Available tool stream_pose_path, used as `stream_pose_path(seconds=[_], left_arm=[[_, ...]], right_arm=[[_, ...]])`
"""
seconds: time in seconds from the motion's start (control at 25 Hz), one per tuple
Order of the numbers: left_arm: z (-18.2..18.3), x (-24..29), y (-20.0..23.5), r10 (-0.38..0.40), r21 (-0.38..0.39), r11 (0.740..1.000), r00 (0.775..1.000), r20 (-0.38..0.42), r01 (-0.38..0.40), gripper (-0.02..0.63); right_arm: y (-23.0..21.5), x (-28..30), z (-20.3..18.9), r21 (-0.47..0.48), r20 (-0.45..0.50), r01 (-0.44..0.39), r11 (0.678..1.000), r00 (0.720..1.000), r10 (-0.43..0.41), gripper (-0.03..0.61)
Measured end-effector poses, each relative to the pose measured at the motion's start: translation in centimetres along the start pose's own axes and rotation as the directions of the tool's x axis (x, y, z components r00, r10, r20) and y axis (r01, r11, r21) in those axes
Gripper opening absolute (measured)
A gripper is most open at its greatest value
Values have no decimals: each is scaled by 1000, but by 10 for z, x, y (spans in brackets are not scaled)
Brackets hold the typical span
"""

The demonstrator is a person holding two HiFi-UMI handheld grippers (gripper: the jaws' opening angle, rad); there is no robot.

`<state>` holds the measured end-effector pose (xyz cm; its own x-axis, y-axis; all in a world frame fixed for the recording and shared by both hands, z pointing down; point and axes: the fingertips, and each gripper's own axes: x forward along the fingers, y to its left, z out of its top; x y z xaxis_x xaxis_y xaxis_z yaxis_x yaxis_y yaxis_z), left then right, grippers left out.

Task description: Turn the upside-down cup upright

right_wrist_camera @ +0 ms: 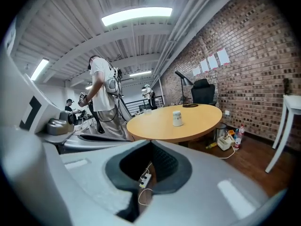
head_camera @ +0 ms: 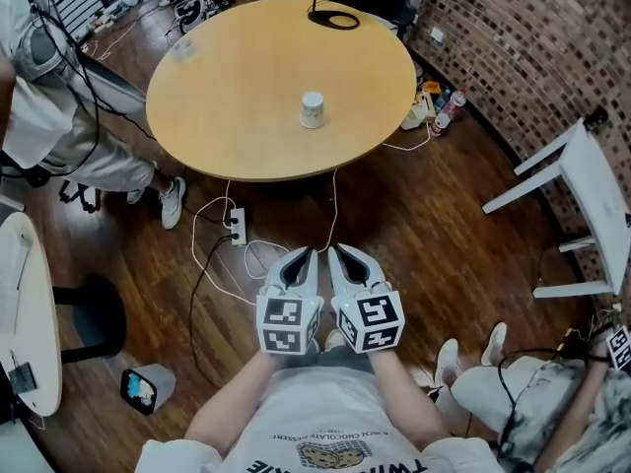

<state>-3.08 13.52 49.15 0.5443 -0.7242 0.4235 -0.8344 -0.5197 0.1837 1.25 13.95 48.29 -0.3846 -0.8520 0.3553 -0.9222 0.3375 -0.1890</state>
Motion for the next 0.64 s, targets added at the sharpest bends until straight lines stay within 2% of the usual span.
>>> stream_pose_path(seconds=[0.28, 0.64], left_arm=[[-12, -18, -41, 24, 27, 999, 1000, 0, -24, 3], [-17, -32, -66, 36, 18, 999, 999, -7, -36, 3]], right_arm=[[-4, -39, -15, 19, 5, -24, 1000, 1000, 24, 3], [-8, -68, -21, 11, -1, -36, 999, 999, 36, 3]])
